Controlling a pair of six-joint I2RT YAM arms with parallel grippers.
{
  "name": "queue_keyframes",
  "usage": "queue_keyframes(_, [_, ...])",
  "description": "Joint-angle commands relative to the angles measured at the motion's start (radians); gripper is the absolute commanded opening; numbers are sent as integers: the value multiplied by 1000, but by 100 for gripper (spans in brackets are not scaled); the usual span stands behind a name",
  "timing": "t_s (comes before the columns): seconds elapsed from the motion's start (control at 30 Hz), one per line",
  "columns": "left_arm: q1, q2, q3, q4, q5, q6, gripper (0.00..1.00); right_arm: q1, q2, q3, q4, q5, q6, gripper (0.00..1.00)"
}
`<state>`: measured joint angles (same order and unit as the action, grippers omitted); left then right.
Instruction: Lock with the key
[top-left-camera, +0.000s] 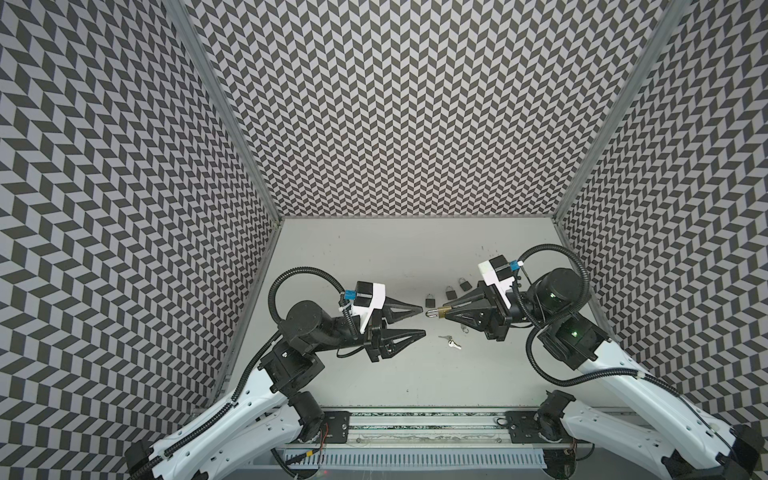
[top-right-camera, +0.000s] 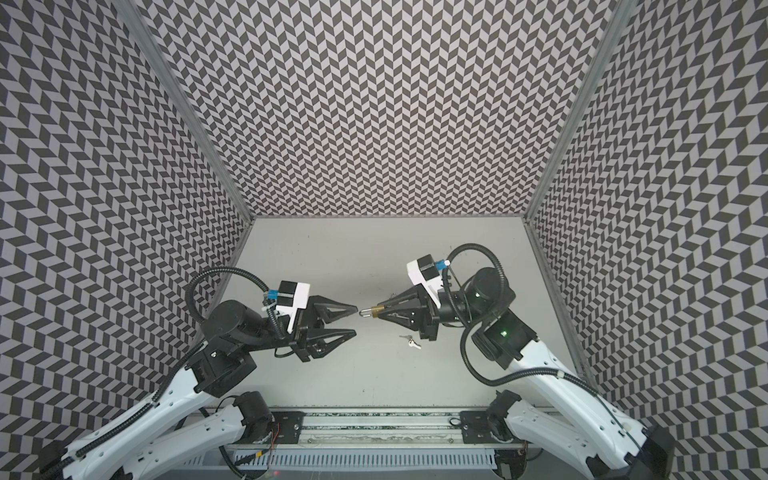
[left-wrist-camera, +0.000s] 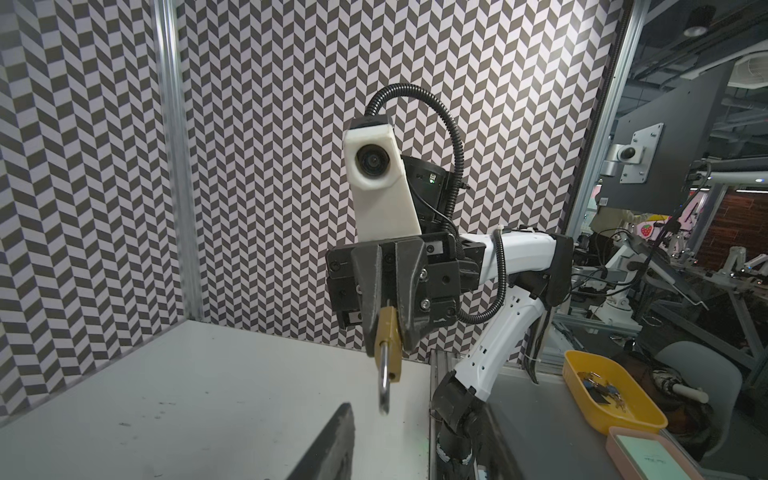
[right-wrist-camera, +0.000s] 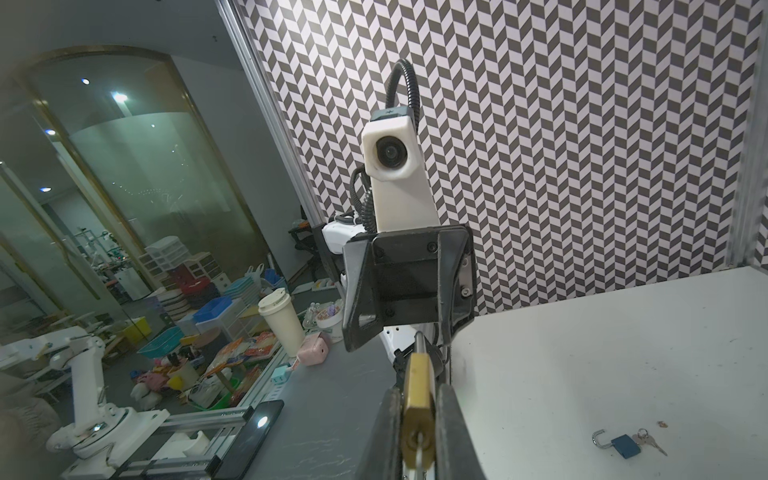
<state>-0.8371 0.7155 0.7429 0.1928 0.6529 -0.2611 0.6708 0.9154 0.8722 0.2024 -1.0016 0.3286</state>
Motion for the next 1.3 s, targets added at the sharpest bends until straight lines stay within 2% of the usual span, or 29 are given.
queue_keyframes(0.0, [4, -10, 14, 10, 2, 2, 56, 0, 0, 27, 36, -22, -15, 0])
queue_keyframes(0.13, [5, -4, 12, 7, -7, 1, 60, 2, 6, 25, 53, -50, -3, 0])
queue_keyframes(0.27, [4, 19, 13, 20, 12, -2, 59, 12, 11, 19, 78, -72, 10, 0])
queue_keyframes(0.53, [3, 38, 13, 46, 47, -6, 30, 15, 13, 19, 59, -54, 0, 0])
queue_keyframes(0.73, [4, 26, 11, 46, 46, -4, 28, 15, 12, 19, 40, -39, -12, 0])
queue_keyframes(0.87, [4, 22, 9, 41, 46, -4, 21, 14, 16, 23, 37, -37, -10, 0])
queue_keyframes(1.1, [4, 19, 3, 36, 46, -1, 0, 15, 13, 24, 38, -34, -7, 0])
queue_keyframes(1.27, [4, 15, 3, 32, 47, -1, 0, 15, 13, 24, 35, -31, -14, 0])
